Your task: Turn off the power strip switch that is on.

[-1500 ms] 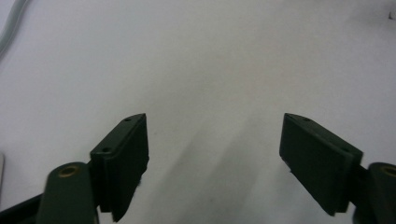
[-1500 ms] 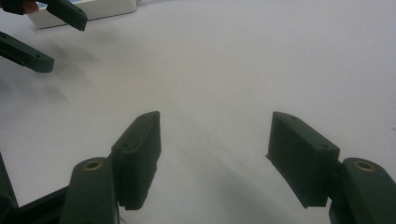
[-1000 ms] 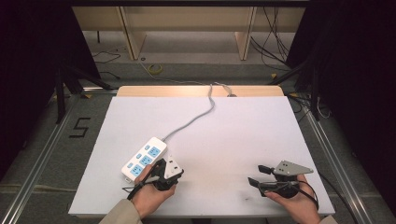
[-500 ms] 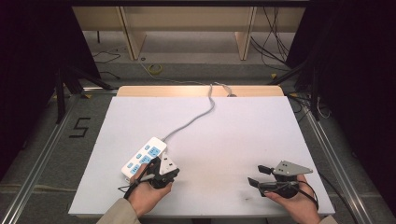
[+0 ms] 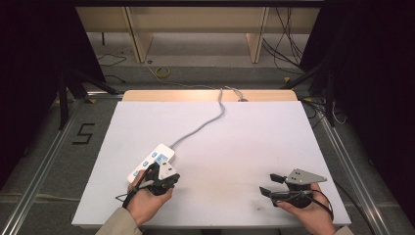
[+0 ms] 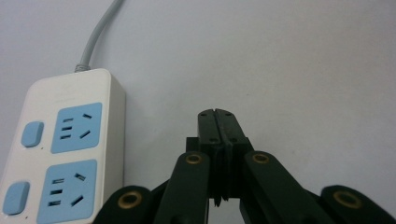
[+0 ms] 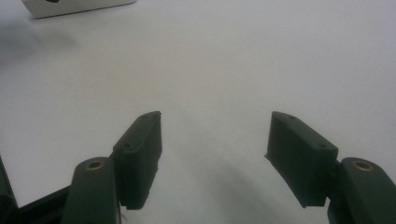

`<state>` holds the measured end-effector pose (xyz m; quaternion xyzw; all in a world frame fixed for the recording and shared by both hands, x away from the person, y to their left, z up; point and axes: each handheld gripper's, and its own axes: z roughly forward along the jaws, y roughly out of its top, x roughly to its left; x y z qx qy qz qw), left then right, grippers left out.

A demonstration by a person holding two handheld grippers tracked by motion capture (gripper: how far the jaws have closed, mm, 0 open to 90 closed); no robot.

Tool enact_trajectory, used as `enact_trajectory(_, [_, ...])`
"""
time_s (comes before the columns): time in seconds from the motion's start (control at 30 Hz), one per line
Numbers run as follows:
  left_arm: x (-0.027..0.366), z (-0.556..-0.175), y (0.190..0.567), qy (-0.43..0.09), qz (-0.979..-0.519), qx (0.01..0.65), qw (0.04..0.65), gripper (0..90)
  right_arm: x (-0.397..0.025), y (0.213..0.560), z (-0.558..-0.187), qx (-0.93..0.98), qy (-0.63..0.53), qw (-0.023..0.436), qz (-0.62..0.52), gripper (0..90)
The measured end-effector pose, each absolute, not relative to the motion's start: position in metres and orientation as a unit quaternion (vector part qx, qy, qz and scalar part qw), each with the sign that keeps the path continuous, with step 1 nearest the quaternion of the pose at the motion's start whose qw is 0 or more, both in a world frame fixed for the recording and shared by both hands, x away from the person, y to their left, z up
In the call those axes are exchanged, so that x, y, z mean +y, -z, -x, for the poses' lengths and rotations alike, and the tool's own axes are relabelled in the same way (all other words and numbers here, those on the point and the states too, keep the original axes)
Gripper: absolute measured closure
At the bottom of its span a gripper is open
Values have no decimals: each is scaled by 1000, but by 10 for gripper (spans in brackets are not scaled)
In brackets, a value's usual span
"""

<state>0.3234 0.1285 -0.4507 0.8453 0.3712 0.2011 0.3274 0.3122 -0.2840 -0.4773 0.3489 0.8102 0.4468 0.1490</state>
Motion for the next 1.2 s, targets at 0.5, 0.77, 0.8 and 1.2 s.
enact_trajectory(0.5, [145, -326, 447, -210, -836, 396, 317, 894, -284, 477, -312, 810, -447, 149, -348, 362])
enact_trajectory(0.77, [154, -328, 444, -217, -831, 408, 311, 894, -283, 477, -312, 811, -447, 149, -348, 362])
enact_trajectory(0.8, [156, -328, 444, -217, -831, 408, 310, 894, -283, 477, -312, 810, -447, 150, -348, 362])
enact_trajectory(1.2, [166, -330, 444, -218, -824, 426, 302, 895, -283, 477, -312, 811, -446, 148, -349, 362])
